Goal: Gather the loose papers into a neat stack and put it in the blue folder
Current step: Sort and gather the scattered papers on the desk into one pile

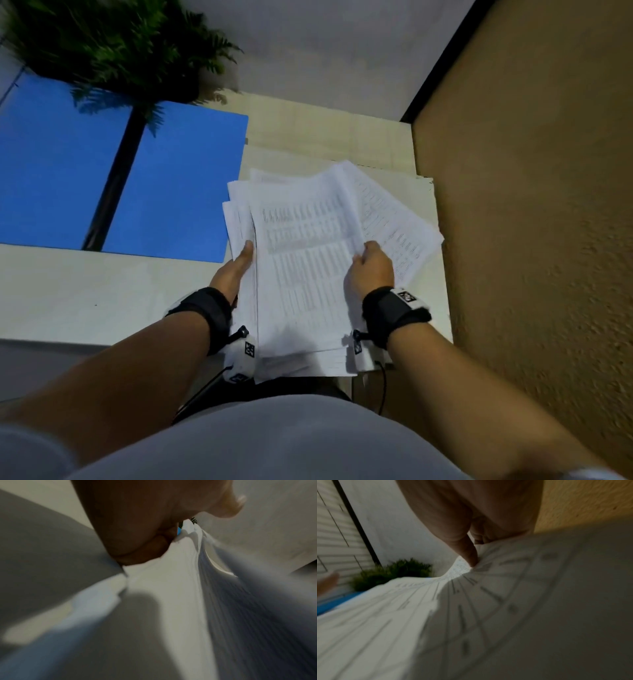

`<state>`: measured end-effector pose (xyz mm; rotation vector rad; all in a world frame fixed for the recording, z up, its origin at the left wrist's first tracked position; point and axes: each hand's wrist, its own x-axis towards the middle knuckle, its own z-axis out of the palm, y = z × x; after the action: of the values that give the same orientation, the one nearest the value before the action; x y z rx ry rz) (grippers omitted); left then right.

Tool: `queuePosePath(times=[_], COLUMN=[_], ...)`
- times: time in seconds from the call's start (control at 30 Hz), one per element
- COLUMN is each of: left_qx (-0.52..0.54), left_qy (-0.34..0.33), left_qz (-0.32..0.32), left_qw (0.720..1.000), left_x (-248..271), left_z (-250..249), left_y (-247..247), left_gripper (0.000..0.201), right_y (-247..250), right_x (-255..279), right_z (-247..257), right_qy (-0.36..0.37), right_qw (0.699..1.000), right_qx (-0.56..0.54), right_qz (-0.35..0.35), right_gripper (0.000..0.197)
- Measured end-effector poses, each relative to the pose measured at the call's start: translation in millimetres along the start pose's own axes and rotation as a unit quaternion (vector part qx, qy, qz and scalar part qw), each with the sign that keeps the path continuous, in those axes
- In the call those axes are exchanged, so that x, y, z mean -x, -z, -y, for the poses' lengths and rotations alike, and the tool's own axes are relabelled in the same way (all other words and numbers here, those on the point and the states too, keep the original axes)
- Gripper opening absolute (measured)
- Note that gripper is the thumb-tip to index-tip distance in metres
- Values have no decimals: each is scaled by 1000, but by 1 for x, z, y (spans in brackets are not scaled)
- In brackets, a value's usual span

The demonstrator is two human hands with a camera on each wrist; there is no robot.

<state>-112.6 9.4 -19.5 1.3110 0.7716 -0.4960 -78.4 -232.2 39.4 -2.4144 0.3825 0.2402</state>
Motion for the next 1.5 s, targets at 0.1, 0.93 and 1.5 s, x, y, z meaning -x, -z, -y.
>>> queuePosePath(times=[0.1, 0.93, 1.5], left_qx=[-11, -69, 1], left_qy=[-51, -19, 55], left_qz=[16, 24, 20], left_qw=[999, 997, 998], left_x=[11, -15, -24], left_z=[1, 7, 1], left_y=[-2, 12, 16], left_gripper=[75, 63, 94], right_y=[-24, 94, 10], right_x=[0, -13, -22], right_z=[-10, 34, 13], right_qy=[-21, 136, -11], right_qw=[993, 896, 992], right_qx=[78, -180, -123], right_qz=[88, -383, 4], right_gripper=[17, 54, 43])
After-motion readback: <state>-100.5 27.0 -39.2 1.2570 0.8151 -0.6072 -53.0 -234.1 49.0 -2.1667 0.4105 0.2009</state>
